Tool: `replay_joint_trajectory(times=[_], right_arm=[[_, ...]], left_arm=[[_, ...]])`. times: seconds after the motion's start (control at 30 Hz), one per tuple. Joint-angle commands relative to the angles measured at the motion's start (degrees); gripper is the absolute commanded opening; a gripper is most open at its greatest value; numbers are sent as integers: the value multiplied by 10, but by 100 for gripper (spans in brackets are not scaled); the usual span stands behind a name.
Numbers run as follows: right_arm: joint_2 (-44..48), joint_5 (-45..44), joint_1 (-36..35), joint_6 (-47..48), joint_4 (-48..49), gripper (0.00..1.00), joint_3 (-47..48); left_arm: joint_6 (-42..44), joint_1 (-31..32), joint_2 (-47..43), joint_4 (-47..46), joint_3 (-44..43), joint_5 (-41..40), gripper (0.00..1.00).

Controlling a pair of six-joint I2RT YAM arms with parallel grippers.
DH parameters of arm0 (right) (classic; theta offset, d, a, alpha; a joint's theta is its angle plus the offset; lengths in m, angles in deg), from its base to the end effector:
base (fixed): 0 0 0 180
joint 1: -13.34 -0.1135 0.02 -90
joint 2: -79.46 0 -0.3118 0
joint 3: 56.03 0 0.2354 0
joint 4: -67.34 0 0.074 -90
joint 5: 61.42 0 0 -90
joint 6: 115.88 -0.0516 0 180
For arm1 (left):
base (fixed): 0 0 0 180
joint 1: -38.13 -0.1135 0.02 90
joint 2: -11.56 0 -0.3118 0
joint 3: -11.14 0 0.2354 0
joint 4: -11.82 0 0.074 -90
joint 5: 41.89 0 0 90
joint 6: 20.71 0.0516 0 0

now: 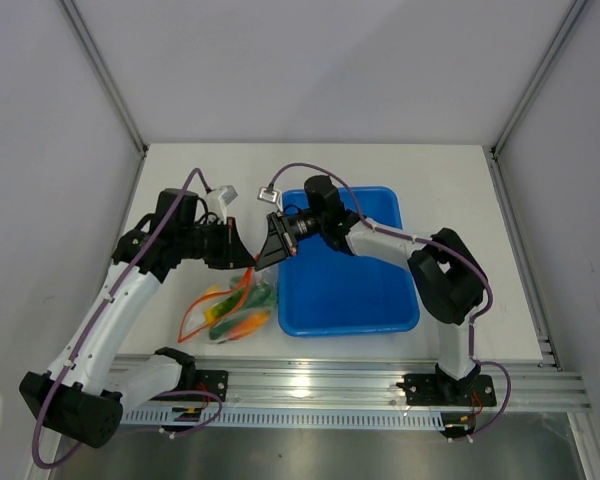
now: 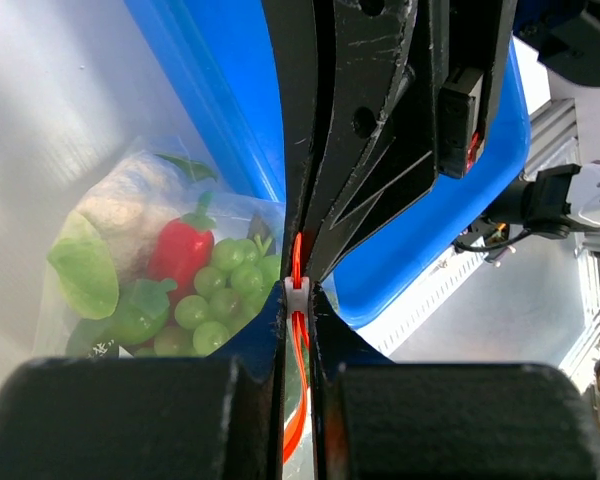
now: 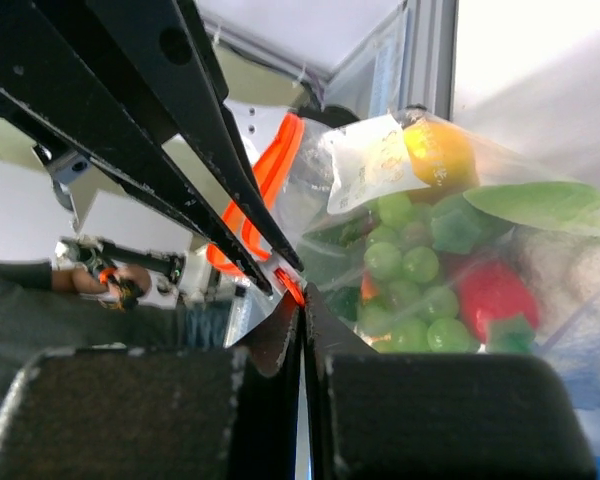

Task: Place the food in the zip-top bag and seal the zipper
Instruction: Zip the zipper food storage bag at the center of the board.

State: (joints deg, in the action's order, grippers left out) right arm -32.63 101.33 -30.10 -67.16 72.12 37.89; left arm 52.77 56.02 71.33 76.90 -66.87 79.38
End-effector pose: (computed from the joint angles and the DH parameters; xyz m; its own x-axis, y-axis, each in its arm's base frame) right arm 0.2913 0.3437 0.3083 -0.7059 -0.3991 -0.5852 -0.5492 -0.2132 0.8080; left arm 0.1511 -0.0769 0.3704 -0.8363 0.0146 -0.5481 0.3783 0.7390 -0.5575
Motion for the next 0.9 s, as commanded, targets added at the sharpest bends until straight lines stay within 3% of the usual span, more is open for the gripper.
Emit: replay_joint_trajectory(times=[0.0,0.03,0.23,0.37,0.53,0.87], right_arm=[[13,-42,-2,-84,111,0,-26],[13,-52,0,-110,179,0,-36],[11,-99,11,-251,344,0,-88],[26,-131,14,-229,309,0,-88],[50,-154,20,-157,197,0,-74],[48,-157,30,-143,184,0,-75]], left_arm=[[3,-4,-5,15,-17,-9,5],[4,-5,-8,16,-16,-11,6],[-5,-7,-19,34,-16,-33,7],[-16,-7,-28,37,-14,-31,9],[-29,-7,-38,34,-8,-25,10],[-43,-7,-73,68,-5,-46,6]])
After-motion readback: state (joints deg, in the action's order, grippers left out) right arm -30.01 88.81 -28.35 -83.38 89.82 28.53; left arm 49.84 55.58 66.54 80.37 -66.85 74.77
